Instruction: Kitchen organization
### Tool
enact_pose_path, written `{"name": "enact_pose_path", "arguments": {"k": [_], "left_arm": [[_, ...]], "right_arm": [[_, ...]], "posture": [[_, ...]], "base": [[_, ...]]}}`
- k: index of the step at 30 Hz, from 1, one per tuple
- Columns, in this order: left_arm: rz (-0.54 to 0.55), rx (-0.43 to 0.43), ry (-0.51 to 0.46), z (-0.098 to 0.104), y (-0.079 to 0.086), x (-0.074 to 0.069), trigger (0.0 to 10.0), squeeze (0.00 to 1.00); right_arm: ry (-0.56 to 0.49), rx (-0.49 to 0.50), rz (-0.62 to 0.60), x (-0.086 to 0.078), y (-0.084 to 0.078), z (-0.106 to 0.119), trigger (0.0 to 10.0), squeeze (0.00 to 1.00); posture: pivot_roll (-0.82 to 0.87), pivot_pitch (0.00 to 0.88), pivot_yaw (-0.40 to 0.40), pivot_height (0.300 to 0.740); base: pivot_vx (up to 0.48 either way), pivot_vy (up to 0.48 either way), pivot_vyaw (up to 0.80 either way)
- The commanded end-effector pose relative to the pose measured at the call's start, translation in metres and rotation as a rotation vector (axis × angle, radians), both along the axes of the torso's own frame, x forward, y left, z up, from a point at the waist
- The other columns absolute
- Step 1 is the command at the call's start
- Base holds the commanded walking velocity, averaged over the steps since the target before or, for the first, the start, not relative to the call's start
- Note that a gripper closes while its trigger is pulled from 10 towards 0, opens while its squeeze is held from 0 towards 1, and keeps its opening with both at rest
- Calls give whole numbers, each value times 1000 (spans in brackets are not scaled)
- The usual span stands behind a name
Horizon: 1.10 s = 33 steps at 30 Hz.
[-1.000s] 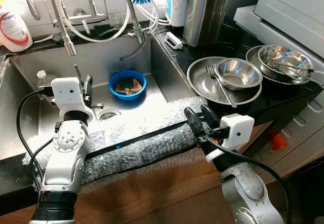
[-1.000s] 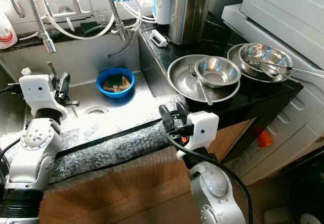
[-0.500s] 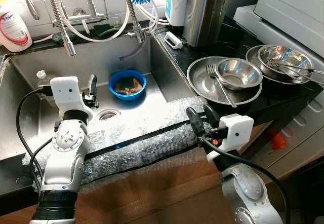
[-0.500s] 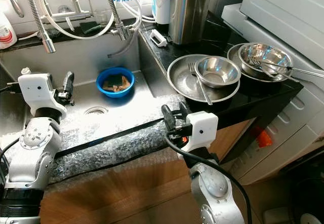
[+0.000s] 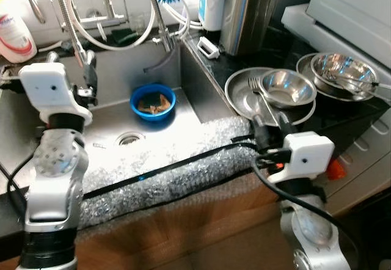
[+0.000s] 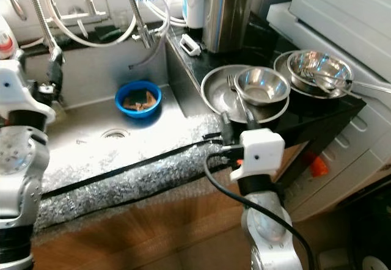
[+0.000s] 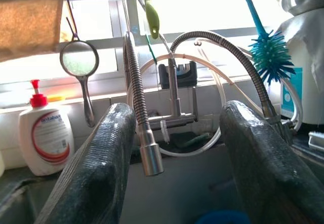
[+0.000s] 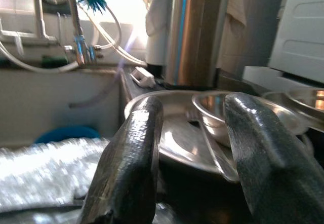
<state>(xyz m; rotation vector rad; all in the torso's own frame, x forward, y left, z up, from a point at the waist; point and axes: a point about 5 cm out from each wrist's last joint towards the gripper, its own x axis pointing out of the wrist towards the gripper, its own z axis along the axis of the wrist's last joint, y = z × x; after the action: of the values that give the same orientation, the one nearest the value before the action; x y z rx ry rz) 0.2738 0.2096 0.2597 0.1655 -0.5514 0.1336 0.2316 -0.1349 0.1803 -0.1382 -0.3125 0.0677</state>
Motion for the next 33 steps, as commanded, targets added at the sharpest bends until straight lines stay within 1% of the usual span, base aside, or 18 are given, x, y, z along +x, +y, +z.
{"name": "enact_pose_path", "arguments": {"k": [1, 2, 5, 6, 33], "left_arm": [[3, 46, 41, -7, 1, -9, 10000, 0], [11, 40, 73, -16, 2, -12, 10000, 0], [19, 32, 107, -25, 2, -17, 10000, 0], [19, 24, 116, -29, 1, -18, 10000, 0], [19, 24, 116, -29, 1, -18, 10000, 0]], "right_arm": [[-16, -3, -27, -7, -2, 2, 10000, 0], [-10, -3, -37, -8, -3, 1, 10000, 0], [1, -7, -41, -10, -4, -2, 10000, 0], [12, 15, -40, -10, -4, -3, 10000, 0], [12, 15, -40, -10, -4, -3, 10000, 0]], "posture": [[-15, 129, 3, 740], [-15, 127, 2, 740], [-14, 123, -3, 740], [-11, 122, -3, 740], [-11, 122, -3, 740]], "base": [[0, 0, 0], [0, 0, 0], [0, 0, 0], [0, 0, 0], [0, 0, 0]]}}
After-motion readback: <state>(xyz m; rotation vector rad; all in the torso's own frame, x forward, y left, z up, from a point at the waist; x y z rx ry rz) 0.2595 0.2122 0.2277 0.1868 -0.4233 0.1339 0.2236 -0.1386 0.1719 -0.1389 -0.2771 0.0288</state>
